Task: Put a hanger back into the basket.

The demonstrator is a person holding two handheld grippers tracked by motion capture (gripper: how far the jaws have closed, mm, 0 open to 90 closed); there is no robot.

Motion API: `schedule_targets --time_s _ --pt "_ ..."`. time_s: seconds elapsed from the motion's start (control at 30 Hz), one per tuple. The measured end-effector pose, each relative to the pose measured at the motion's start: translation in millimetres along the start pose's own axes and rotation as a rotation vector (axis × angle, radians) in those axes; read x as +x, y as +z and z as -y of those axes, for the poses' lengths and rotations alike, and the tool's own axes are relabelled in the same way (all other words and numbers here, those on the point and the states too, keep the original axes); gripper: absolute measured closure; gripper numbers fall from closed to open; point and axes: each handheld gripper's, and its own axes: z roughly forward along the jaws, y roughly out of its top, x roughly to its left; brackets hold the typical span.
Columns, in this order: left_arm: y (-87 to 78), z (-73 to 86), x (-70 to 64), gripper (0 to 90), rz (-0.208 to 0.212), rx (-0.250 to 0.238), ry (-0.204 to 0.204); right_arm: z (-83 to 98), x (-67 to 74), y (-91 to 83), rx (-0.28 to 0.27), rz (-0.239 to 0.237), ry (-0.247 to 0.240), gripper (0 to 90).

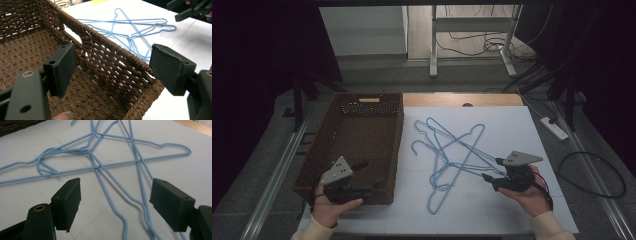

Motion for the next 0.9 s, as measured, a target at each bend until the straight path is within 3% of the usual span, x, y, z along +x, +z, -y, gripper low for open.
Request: schedule_targets --time_s 0.2,0.23,0.37,0.5,0.67,0.7,0.83,0.9 --pt "-0.3 -0.9 -0.8 22.1 0.0 -0.002 0.002 -23.6 -0.3 11.7 0.025 -0.027 -0.041 27.2" --pt "-0.1 -0.7 -0.8 22.1 0.0 -0.001 0.002 -35.2 0.5 20.0 0.054 -0.037 -0.062 28.1" --pt "0.4 0.1 -0.1 22.1 0.0 0.002 -0.002 -52.6 1.4 35.5 0.114 -0.069 -0.09 30.9" --pt "0.2 -0.1 -0.3 22.1 0.001 0.001 0.001 -61.4 1.3 46.9 0.154 -0.095 -0.098 33.5" --pt "0.6 0.1 -0.5 22.1 0.001 0.003 0.002 -74.0 4.2 72.2 0.254 -0.15 -0.15 40.2" --pt "0.6 0.1 -0.4 22.1 0.001 0.003 0.002 -74.0 4.2 72.2 0.254 -0.15 -0.15 40.2" --pt "0.2 0.4 0.3 22.1 0.001 0.005 0.002 -82.1 4.1 97.6 0.357 -0.178 -0.188 44.1" --pt "0.1 0.4 0.4 22.1 0.001 0.004 0.002 -82.6 3.1 102.0 0.372 -0.181 -0.191 45.3"
